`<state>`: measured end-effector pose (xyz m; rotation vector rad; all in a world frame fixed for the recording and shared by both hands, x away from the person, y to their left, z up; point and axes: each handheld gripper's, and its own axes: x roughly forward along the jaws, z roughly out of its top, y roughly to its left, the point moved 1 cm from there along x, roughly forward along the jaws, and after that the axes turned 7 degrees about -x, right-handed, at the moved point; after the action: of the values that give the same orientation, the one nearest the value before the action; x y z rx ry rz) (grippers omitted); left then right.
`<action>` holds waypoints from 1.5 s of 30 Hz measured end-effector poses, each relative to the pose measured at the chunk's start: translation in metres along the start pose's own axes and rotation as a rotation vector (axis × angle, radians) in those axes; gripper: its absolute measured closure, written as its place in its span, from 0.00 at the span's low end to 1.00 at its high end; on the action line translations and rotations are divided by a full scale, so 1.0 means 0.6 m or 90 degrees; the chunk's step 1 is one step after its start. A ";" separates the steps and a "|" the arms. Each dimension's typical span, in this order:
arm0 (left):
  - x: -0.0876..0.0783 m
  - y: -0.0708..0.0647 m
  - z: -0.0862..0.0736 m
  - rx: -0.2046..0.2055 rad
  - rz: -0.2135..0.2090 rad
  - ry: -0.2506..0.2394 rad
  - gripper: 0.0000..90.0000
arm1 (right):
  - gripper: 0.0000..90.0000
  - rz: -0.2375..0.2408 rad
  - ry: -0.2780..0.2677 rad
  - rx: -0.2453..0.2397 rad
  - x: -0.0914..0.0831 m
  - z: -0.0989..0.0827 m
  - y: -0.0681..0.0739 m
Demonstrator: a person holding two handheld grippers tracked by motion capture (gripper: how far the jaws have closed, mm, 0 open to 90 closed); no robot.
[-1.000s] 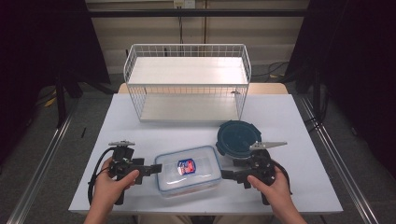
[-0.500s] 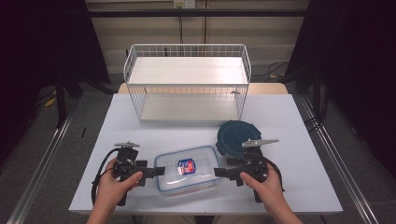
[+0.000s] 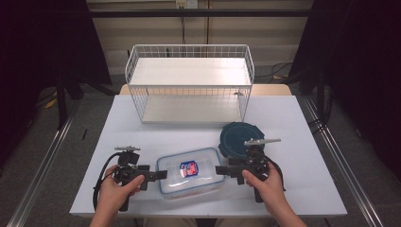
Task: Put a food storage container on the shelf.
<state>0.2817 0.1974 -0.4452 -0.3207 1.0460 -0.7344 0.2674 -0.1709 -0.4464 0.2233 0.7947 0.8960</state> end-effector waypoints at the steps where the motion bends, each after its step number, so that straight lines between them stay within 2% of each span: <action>1: 0.000 0.000 0.000 -0.006 0.000 -0.003 0.09 | 0.18 0.002 -0.005 0.005 0.002 0.000 -0.002; 4: -0.004 0.004 -0.002 -0.016 -0.004 -0.011 0.12 | 0.20 0.005 -0.007 0.011 0.003 -0.001 -0.002; 6: -0.006 0.007 -0.003 -0.027 -0.013 -0.002 0.18 | 0.21 0.005 -0.010 0.010 0.005 -0.001 -0.001; 8: -0.006 0.008 -0.005 -0.028 -0.012 0.000 0.22 | 0.24 0.004 -0.015 0.011 0.006 -0.001 -0.002; 11: -0.007 0.008 -0.007 -0.031 -0.027 -0.007 0.26 | 0.30 0.010 -0.015 0.020 0.010 -0.003 -0.004; 12: -0.007 0.008 -0.008 -0.021 -0.027 -0.008 0.27 | 0.30 0.014 -0.014 0.023 0.011 -0.004 -0.005; 15: -0.006 0.008 -0.010 -0.025 -0.039 -0.005 0.28 | 0.33 0.010 -0.008 0.035 0.014 -0.006 -0.008; 20: -0.007 0.010 -0.011 -0.020 -0.044 -0.003 0.28 | 0.33 0.007 -0.006 0.031 0.016 -0.007 -0.007; 23: -0.006 0.011 -0.013 -0.022 -0.050 -0.006 0.28 | 0.35 0.011 -0.005 0.047 0.018 -0.009 -0.008; 27: -0.002 0.009 -0.014 -0.019 -0.061 0.016 0.26 | 0.34 0.020 0.018 0.082 0.024 -0.016 -0.008; 28: -0.001 0.007 -0.014 -0.025 -0.064 0.018 0.26 | 0.34 0.025 0.021 0.085 0.025 -0.016 -0.008; 30: 0.002 0.009 -0.014 -0.019 -0.075 0.028 0.25 | 0.37 0.026 0.018 0.091 0.025 -0.015 -0.006; 31: 0.004 0.008 -0.014 -0.025 -0.082 0.033 0.25 | 0.40 0.019 0.020 0.081 0.024 -0.014 -0.006; 33: 0.006 0.009 -0.013 -0.031 -0.096 0.049 0.25 | 0.46 0.022 0.022 0.085 0.019 -0.014 -0.007; 34: 0.005 0.009 -0.013 -0.031 -0.111 0.049 0.28 | 0.48 0.025 0.021 0.096 0.016 -0.013 -0.008; 35: 0.005 0.008 -0.012 -0.029 -0.115 0.050 0.35 | 0.50 0.032 0.019 0.101 0.014 -0.013 -0.009; 36: 0.004 0.007 -0.012 -0.029 -0.109 0.052 0.35 | 0.51 0.038 0.013 0.112 0.010 -0.014 -0.009; 37: 0.002 0.006 -0.011 -0.033 -0.106 0.049 0.37 | 0.51 0.045 0.014 0.118 0.009 -0.016 -0.011; 40: 0.002 0.009 -0.011 -0.049 -0.109 0.049 0.40 | 0.58 0.038 0.011 0.124 0.007 -0.020 -0.012; 42: 0.002 0.011 -0.011 -0.066 -0.113 0.048 0.43 | 0.60 0.037 0.011 0.133 0.004 -0.023 -0.011; 43: 0.002 0.011 -0.011 -0.073 -0.111 0.046 0.44 | 0.63 0.028 0.008 0.137 0.001 -0.028 -0.008; 45: 0.001 0.010 -0.010 -0.094 -0.113 0.047 0.45 | 0.64 0.032 0.012 0.142 0.000 -0.029 -0.008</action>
<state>0.2789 0.2017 -0.4517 -0.5218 1.1537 -0.8345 0.2578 -0.1764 -0.4608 0.4324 0.9097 0.8574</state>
